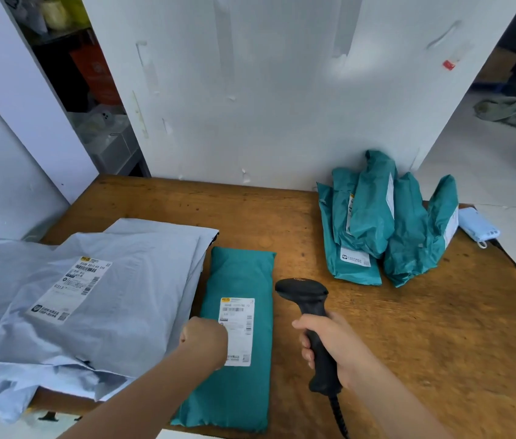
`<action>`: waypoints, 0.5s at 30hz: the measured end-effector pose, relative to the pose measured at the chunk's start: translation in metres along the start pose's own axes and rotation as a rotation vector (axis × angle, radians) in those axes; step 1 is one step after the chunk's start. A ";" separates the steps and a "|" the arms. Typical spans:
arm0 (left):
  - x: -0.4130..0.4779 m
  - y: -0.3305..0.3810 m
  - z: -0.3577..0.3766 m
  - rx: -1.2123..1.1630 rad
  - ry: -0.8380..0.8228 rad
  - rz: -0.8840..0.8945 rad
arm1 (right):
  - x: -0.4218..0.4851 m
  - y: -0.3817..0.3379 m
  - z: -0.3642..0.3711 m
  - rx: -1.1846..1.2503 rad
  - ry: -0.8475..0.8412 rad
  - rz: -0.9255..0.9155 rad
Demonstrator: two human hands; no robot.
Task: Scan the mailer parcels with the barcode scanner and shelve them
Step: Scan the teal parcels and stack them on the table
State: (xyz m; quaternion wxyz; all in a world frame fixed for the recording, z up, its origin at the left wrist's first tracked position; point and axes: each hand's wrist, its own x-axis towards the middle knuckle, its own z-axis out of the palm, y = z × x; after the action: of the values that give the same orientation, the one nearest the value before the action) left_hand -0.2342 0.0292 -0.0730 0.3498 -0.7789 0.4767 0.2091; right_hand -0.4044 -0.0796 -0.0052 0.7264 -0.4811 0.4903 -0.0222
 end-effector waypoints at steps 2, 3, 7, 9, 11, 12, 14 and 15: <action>0.004 0.004 -0.011 -0.054 0.118 0.026 | -0.001 -0.002 -0.002 0.005 0.016 -0.007; 0.007 0.006 -0.018 -0.114 0.172 0.032 | -0.001 -0.003 -0.004 0.013 0.028 -0.013; 0.028 0.011 -0.040 -0.375 0.260 0.098 | -0.004 -0.011 -0.014 0.044 0.086 -0.024; 0.041 0.011 -0.058 -0.448 0.311 0.127 | -0.009 -0.016 -0.023 0.059 0.122 -0.042; 0.054 0.014 -0.082 -0.460 0.394 0.194 | -0.013 -0.022 -0.037 0.071 0.182 -0.070; 0.061 0.017 -0.094 -0.460 0.435 0.241 | -0.015 -0.025 -0.045 0.077 0.210 -0.086; 0.074 0.029 -0.122 -0.502 0.514 0.328 | -0.019 -0.031 -0.064 0.107 0.261 -0.122; 0.079 0.038 -0.137 -0.546 0.547 0.350 | -0.020 -0.033 -0.074 0.128 0.284 -0.134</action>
State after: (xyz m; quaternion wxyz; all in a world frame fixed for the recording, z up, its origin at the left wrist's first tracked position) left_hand -0.2329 -0.1308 -0.0467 -0.0495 -0.7771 0.6041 0.1695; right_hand -0.4549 -0.1375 0.0286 0.6756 -0.4576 0.5527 -0.1695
